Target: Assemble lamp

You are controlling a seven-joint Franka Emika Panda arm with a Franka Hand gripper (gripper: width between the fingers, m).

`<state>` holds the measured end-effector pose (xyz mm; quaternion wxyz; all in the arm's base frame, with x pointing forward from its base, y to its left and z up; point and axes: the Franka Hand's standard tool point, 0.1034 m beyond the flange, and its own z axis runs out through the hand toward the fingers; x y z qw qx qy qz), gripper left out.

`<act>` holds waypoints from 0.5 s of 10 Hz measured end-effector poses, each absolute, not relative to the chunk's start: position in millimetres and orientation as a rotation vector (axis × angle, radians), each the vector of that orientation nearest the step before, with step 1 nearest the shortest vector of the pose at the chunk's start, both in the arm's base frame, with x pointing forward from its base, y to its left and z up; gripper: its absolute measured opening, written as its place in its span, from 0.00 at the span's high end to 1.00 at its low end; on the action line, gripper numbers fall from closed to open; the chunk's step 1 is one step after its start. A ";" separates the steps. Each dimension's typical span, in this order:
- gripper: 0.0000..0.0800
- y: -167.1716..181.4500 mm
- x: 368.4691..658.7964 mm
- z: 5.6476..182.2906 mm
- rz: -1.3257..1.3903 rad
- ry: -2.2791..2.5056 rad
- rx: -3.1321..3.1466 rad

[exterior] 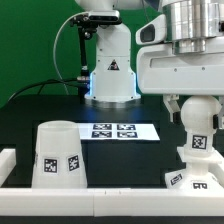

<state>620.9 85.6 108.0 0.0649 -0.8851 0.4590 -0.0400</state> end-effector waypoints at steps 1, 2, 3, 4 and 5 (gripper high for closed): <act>0.29 84.3 620.1 107.5 -0.109 1.459 -2.632; 0.29 81.9 619.3 106.7 -0.093 1.553 -2.572; 0.29 75.2 617.1 105.9 -0.050 1.721 -2.427; 0.29 72.9 615.7 105.6 -0.029 1.775 -2.368; 0.29 73.4 615.0 105.5 -0.021 1.785 -2.353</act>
Offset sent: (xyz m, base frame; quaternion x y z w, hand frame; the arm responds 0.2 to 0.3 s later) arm -0.0048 -0.0108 -0.0011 0.0415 -0.0374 0.2498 0.9667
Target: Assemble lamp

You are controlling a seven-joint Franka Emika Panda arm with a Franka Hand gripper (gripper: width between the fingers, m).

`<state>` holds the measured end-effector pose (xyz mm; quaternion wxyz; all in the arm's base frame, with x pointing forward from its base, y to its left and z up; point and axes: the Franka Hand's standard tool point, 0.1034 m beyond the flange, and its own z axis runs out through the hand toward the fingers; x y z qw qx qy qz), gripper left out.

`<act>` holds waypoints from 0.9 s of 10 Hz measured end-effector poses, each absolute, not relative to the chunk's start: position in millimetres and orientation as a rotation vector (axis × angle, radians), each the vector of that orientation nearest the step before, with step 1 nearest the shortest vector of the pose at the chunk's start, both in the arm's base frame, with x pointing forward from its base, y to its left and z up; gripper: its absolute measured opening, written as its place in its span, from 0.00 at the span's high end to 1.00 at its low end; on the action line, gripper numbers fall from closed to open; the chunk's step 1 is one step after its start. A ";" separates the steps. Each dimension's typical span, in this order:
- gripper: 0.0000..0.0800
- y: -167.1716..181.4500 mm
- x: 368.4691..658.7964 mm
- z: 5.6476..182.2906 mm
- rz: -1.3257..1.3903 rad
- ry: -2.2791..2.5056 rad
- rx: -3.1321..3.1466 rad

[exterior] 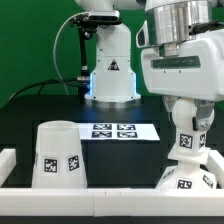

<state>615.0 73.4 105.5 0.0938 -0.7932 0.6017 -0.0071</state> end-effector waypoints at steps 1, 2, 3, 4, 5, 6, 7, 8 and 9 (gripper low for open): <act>0.29 73.6 615.0 105.5 -0.023 1.774 -2.362; 0.29 73.6 614.7 104.9 -0.022 1.774 -2.362; 0.19 73.7 614.6 104.5 -0.021 1.774 -2.363; 0.14 73.7 614.6 104.5 -0.021 1.774 -2.363; 0.14 73.3 614.7 106.0 -0.016 1.747 -2.385; 0.13 70.1 616.9 116.6 -0.008 1.692 -2.420; 0.13 63.4 618.2 133.4 -0.006 1.641 -2.443; 0.13 54.7 618.4 151.8 0.017 1.614 -2.459; 0.13 44.1 626.1 172.3 0.036 1.625 -2.445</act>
Offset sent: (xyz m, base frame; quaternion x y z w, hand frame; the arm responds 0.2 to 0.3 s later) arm 0.0000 0.0000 0.0000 0.0000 0.0000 0.0000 1.0000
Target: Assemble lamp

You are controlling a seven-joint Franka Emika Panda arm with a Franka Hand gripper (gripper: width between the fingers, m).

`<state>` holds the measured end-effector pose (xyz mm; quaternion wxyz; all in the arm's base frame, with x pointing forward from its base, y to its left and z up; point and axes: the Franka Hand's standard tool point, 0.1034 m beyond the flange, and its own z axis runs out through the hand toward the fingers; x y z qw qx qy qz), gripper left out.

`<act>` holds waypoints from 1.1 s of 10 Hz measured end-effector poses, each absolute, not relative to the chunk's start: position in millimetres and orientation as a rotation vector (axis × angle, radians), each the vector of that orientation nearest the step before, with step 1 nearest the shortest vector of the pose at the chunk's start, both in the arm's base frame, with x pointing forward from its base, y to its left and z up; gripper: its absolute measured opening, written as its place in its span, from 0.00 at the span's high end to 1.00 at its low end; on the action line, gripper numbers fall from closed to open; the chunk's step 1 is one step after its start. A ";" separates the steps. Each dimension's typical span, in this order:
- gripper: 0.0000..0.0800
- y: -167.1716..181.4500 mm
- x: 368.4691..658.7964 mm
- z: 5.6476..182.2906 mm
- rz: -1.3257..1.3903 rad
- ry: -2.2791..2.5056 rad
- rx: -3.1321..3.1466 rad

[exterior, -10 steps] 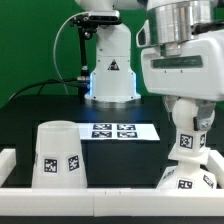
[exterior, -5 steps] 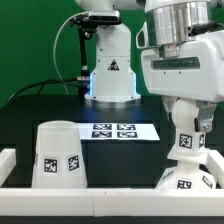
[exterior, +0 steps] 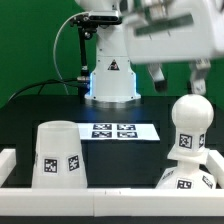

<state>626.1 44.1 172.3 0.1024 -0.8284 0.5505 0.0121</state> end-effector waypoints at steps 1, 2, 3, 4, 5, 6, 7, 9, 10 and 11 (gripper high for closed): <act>0.13 44.3 630.4 170.5 -0.002 1.622 -2.439; 0.13 46.8 628.5 165.0 0.012 1.621 -2.448; 0.13 46.1 629.5 166.9 0.008 1.621 -2.445; 0.13 43.9 628.7 166.1 0.007 1.577 -2.479; 0.13 31.9 625.3 163.8 0.015 1.402 -2.596; 0.13 16.4 624.5 159.0 -0.004 1.230 -2.695; 0.13 4.0 624.0 149.6 -0.015 1.085 -2.772; 0.13 -23.1 627.2 142.4 -0.033 0.974 -2.810; 0.13 -27.9 628.1 144.0 -0.038 1.016 -2.772; 0.13 -25.1 627.7 143.0 -0.035 1.005 -2.779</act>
Offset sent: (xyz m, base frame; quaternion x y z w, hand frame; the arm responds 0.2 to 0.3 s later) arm 0.0000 0.0000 0.0000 0.0000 0.0000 0.0000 1.0000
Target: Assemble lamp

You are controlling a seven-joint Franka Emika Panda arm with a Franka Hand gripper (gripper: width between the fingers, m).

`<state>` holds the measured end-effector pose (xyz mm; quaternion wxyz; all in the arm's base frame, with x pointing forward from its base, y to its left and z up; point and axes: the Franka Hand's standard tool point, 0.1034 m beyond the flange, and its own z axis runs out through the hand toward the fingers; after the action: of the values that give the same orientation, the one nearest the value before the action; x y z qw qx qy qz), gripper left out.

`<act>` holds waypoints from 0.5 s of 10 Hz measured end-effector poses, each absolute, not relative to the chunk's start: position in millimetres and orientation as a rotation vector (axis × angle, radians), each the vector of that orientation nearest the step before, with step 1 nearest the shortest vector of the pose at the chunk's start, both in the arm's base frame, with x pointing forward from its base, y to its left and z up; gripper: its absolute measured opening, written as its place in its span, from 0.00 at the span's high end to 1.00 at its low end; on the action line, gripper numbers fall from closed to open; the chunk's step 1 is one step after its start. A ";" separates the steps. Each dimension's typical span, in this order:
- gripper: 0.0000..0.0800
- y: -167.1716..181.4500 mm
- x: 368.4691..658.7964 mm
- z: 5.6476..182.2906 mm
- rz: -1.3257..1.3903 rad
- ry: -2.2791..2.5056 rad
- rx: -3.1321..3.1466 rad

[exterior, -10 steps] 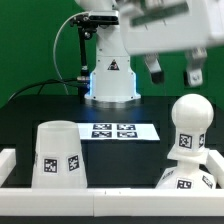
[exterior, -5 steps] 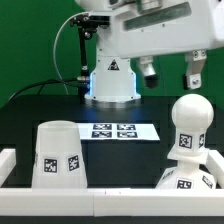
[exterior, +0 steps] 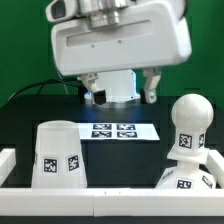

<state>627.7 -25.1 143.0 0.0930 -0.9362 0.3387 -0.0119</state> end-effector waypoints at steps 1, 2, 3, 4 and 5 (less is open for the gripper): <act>0.13 -24.5 627.7 142.5 -0.034 1.004 -2.780; 0.13 -24.9 627.6 142.3 -0.034 1.005 -2.780; 0.13 -24.8 627.5 142.0 -0.033 1.004 -2.780; 0.13 -27.1 627.2 140.3 -0.041 0.935 -2.811; 0.13 -33.0 626.5 134.9 -0.055 0.806 -2.869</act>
Offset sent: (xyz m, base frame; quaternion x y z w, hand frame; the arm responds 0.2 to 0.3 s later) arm 0.0000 0.0000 0.0000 0.0000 0.0000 0.0000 1.0000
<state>626.5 -33.0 134.9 0.0807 -0.9594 0.2696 -0.0183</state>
